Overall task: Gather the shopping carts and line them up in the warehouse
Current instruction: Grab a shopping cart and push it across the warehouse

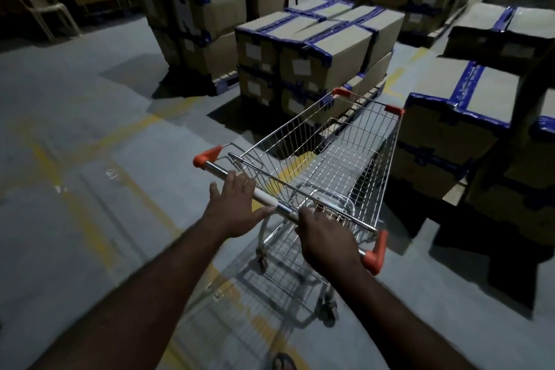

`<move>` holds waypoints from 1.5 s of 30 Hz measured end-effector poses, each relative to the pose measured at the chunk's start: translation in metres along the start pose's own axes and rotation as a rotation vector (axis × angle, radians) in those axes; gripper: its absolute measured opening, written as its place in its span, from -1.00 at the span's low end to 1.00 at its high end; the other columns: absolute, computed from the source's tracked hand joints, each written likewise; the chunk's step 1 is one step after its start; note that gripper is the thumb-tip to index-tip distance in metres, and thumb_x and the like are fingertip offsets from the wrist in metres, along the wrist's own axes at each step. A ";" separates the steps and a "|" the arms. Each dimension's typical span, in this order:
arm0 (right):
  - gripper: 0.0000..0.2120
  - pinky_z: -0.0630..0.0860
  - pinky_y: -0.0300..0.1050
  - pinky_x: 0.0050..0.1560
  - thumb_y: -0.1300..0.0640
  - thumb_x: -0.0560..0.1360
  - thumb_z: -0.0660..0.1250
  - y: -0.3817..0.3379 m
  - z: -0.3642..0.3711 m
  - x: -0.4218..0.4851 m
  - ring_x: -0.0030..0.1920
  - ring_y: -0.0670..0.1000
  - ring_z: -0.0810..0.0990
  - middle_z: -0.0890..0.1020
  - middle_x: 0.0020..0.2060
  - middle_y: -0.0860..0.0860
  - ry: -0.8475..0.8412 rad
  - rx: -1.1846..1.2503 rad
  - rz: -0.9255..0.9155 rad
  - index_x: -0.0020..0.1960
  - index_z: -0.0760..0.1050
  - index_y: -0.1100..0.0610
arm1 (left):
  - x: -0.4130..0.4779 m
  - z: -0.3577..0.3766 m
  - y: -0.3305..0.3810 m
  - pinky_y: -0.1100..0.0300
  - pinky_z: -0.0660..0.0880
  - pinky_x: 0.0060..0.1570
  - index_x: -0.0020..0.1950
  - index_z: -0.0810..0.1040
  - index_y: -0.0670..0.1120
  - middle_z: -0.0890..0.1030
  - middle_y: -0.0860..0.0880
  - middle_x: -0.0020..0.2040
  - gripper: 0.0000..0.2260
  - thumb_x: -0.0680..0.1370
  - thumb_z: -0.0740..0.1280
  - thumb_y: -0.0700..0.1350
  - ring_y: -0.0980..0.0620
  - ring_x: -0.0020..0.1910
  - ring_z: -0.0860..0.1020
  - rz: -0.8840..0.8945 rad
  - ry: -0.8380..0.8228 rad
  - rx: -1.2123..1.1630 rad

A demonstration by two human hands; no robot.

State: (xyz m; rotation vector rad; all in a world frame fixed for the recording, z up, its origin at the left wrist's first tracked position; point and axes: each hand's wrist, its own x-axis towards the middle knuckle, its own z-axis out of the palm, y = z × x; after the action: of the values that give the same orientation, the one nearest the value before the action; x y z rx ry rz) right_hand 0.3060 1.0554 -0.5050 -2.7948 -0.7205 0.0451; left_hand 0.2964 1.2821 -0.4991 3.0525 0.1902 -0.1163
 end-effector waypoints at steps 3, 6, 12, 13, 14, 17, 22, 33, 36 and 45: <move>-0.78 0.44 -0.10 -0.30 -0.14 0.63 0.13 0.003 -0.004 0.018 -0.28 -0.01 0.47 0.53 -0.12 -0.06 -0.039 -0.036 0.024 0.16 0.34 -0.03 | 0.024 -0.003 -0.010 -0.31 0.01 0.46 0.45 0.29 0.00 0.33 -0.06 0.45 -0.01 0.31 -0.26 0.61 -0.10 0.50 0.17 0.071 0.029 0.057; -0.79 0.50 -0.08 -0.24 -0.16 0.62 0.14 -0.002 -0.007 0.037 -0.26 0.01 0.49 0.55 -0.10 -0.05 -0.043 -0.043 0.044 0.14 0.36 -0.05 | 0.043 -0.006 -0.021 -0.21 0.10 0.45 0.41 0.35 -0.01 0.38 -0.06 0.38 -0.11 0.36 -0.15 0.58 -0.09 0.42 0.25 0.091 0.034 0.050; -0.82 0.26 -0.16 -0.38 -0.14 0.63 0.15 -0.008 -0.014 0.056 -0.24 -0.01 0.51 0.56 -0.09 -0.08 -0.054 -0.041 0.068 0.13 0.35 -0.06 | 0.064 -0.006 -0.028 -0.23 0.08 0.45 0.37 0.35 -0.02 0.37 -0.07 0.36 -0.14 0.38 -0.15 0.56 -0.11 0.42 0.22 0.107 0.030 0.004; -0.82 0.21 -0.18 -0.41 -0.15 0.63 0.14 -0.008 -0.015 0.056 -0.25 -0.02 0.50 0.56 -0.10 -0.09 -0.063 -0.054 0.073 0.13 0.34 -0.07 | 0.064 -0.004 -0.029 -0.25 0.06 0.45 0.37 0.35 -0.02 0.37 -0.08 0.36 -0.16 0.39 -0.14 0.56 -0.12 0.42 0.21 0.106 0.019 -0.002; -0.81 0.17 -0.19 -0.43 -0.16 0.63 0.14 -0.009 -0.015 0.055 -0.26 -0.03 0.49 0.55 -0.11 -0.10 -0.072 -0.064 0.078 0.13 0.33 -0.07 | 0.064 -0.001 -0.030 -0.26 0.05 0.45 0.37 0.34 -0.02 0.36 -0.08 0.37 -0.17 0.41 -0.12 0.55 -0.13 0.43 0.20 0.104 0.010 -0.011; -0.79 0.22 -0.17 -0.42 -0.18 0.63 0.13 -0.012 -0.015 0.057 -0.28 -0.03 0.48 0.53 -0.14 -0.10 -0.077 -0.064 0.093 0.14 0.32 -0.08 | 0.066 0.001 -0.032 -0.30 -0.01 0.47 0.42 0.31 -0.04 0.33 -0.10 0.42 -0.22 0.46 -0.03 0.51 -0.15 0.49 0.15 0.103 0.004 -0.035; -0.75 0.34 -0.14 -0.33 -0.20 0.61 0.15 -0.019 -0.014 0.072 -0.25 0.00 0.49 0.50 -0.17 -0.08 -0.125 -0.065 0.110 0.16 0.36 -0.07 | 0.072 -0.005 -0.044 -0.29 -0.02 0.48 0.45 0.29 -0.03 0.32 -0.09 0.44 -0.23 0.47 0.00 0.51 -0.13 0.49 0.15 0.098 0.015 -0.027; -0.66 0.54 0.08 0.04 -0.19 0.58 0.20 -0.037 -0.010 0.097 0.07 0.11 0.57 0.56 0.11 0.04 -0.127 -0.029 0.071 0.25 0.34 -0.03 | 0.081 -0.039 -0.050 -0.19 0.26 0.40 0.51 0.26 -0.02 0.19 -0.08 0.57 -0.31 0.53 0.18 0.38 -0.09 0.55 0.08 0.057 -0.058 -0.090; -0.48 0.45 0.15 0.18 -0.23 0.51 0.28 -0.058 -0.005 0.105 0.25 0.18 0.45 0.47 0.26 0.07 -0.072 -0.077 -0.020 0.38 0.29 -0.03 | 0.072 -0.044 -0.063 -0.12 0.38 0.31 0.37 0.42 -0.01 0.35 -0.05 0.45 -0.43 0.52 0.25 0.34 -0.08 0.44 0.26 0.035 -0.005 -0.191; -0.45 0.49 0.12 0.06 -0.19 0.47 0.36 -0.175 0.009 0.146 0.15 0.26 0.52 0.56 0.17 0.18 -0.024 -0.051 -0.267 0.33 0.46 0.12 | 0.010 -0.065 -0.172 -0.11 0.21 0.46 0.50 0.34 -0.02 0.18 -0.08 0.59 -0.39 0.56 0.24 0.30 -0.09 0.57 0.07 -0.158 0.000 -0.152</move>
State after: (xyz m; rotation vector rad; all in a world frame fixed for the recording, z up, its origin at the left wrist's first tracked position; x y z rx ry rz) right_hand 0.3505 1.2751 -0.4650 -2.7229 -1.1081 0.0100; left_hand 0.2895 1.4591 -0.4487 2.8832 0.4207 -0.1064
